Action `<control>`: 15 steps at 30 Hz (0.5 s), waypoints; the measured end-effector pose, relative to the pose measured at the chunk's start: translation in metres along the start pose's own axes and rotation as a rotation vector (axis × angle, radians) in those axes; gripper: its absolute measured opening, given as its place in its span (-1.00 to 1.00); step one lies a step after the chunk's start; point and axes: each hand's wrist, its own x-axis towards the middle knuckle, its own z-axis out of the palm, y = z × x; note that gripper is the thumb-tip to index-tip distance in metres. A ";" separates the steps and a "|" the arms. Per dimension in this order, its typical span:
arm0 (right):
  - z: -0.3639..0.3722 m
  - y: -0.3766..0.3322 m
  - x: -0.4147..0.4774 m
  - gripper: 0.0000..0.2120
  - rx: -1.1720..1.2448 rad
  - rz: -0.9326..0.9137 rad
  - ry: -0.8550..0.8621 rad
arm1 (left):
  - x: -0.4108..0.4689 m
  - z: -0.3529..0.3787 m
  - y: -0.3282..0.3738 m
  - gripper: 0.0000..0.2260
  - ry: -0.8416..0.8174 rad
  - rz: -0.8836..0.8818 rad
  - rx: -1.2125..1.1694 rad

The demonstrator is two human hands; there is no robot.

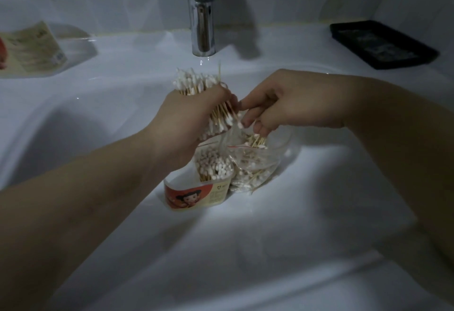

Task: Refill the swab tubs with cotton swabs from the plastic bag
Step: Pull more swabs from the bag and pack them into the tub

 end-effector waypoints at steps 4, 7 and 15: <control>-0.001 0.001 -0.001 -0.76 -0.019 -0.039 0.130 | 0.000 0.002 0.002 -0.90 -0.005 -0.013 -0.053; 0.002 0.000 0.001 -0.91 0.108 -0.044 0.201 | -0.001 0.002 0.002 -0.89 -0.034 -0.024 -0.036; 0.002 -0.006 0.000 -0.73 0.421 -0.043 0.252 | -0.003 0.000 0.003 -0.80 -0.146 -0.030 -0.001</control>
